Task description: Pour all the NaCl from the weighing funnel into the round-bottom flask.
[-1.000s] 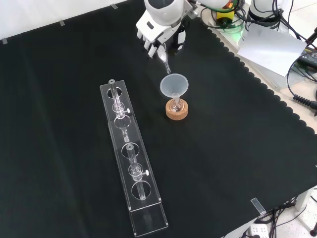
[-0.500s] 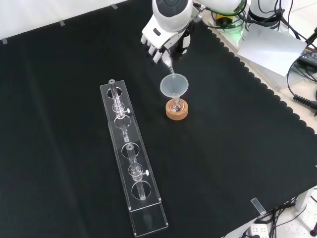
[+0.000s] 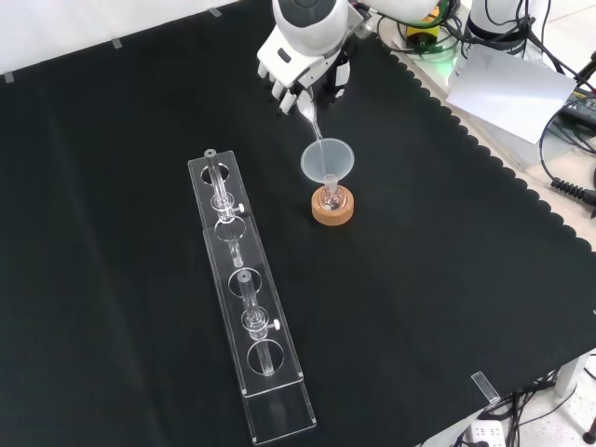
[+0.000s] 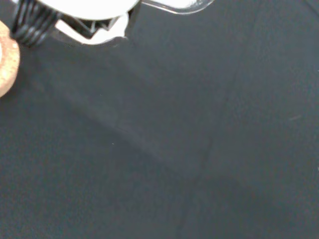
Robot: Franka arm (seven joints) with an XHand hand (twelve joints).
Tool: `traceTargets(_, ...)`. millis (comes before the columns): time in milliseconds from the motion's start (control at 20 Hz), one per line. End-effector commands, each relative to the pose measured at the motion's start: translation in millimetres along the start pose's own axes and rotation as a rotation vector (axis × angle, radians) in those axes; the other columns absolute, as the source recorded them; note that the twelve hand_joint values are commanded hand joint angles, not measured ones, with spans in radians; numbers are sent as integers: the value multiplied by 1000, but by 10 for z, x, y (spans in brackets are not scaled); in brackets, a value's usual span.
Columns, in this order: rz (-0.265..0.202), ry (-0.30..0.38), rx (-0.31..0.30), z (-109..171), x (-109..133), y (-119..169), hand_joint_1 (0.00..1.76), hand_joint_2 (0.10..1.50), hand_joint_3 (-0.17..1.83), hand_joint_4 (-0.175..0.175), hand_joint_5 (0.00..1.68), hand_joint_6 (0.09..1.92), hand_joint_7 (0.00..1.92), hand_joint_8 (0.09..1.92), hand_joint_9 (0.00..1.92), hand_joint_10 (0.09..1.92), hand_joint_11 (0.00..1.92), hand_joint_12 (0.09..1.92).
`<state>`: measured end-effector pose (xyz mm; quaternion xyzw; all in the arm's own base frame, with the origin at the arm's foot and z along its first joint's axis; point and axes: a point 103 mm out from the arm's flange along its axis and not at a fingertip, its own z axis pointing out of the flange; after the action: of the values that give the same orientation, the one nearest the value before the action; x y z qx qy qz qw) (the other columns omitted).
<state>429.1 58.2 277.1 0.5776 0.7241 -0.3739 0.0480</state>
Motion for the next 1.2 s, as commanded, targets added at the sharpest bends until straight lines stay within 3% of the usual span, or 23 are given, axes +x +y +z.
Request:
traceTargets(50,1,-14,2,-17,23,26,1127,572,846,175,1240,827,1108,475,1339,108,1102,891)
traceTargets(600,-11,-28,5,-21,38,30,1128,571,846,175,1241,826,1108,474,1341,104,1103,889)
traceTargets(1200,6,-102,21,-143,185,33,1128,571,847,175,1242,825,1108,473,1343,99,1104,887)
